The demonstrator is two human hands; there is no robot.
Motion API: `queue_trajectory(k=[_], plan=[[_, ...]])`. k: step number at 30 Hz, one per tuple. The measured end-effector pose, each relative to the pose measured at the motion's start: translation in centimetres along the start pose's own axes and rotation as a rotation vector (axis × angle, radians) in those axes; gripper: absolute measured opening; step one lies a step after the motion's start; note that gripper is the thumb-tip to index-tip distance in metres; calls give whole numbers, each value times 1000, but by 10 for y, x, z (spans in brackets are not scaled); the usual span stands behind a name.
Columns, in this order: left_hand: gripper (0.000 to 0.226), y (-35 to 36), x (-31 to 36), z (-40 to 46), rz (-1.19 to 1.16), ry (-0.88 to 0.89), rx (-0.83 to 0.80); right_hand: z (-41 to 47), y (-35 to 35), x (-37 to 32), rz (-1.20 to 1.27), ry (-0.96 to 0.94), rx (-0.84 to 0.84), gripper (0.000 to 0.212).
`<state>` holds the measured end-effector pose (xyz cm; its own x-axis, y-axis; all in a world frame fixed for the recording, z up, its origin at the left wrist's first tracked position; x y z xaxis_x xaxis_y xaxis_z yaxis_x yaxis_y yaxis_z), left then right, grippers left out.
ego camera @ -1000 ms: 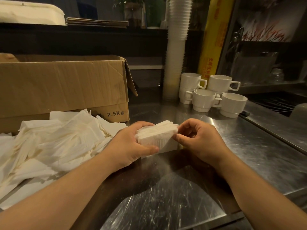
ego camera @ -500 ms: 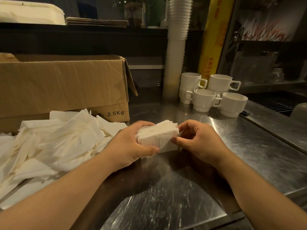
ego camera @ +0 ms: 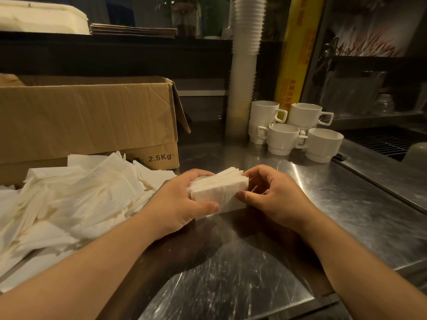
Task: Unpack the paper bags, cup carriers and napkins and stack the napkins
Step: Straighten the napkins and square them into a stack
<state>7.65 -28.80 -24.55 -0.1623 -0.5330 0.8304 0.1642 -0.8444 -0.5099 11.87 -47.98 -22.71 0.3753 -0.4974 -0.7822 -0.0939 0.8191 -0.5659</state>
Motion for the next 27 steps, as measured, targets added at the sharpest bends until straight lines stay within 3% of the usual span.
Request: queue_trajectory(k=[15, 22, 27], plan=[[63, 0, 1, 0, 20, 6, 4, -4, 10, -1, 123, 31, -91, 33], [61, 1, 0, 0, -40, -8, -9, 0, 2, 4, 126, 43, 1, 26], [56, 1, -2, 1, -42, -7, -7, 3, -6, 7, 121, 34, 85, 38]])
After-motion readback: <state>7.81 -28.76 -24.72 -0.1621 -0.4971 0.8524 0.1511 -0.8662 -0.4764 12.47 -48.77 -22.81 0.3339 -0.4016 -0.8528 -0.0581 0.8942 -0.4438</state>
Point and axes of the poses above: each hand's wrist, its own z-axis towards the middle knuckle, its own y-axis out of the palm, x = y × z, the point moved 10 cm from there along z, towards the middle knuckle, and after that the axes turned 6 degrees about x, right-handed, at the moved point
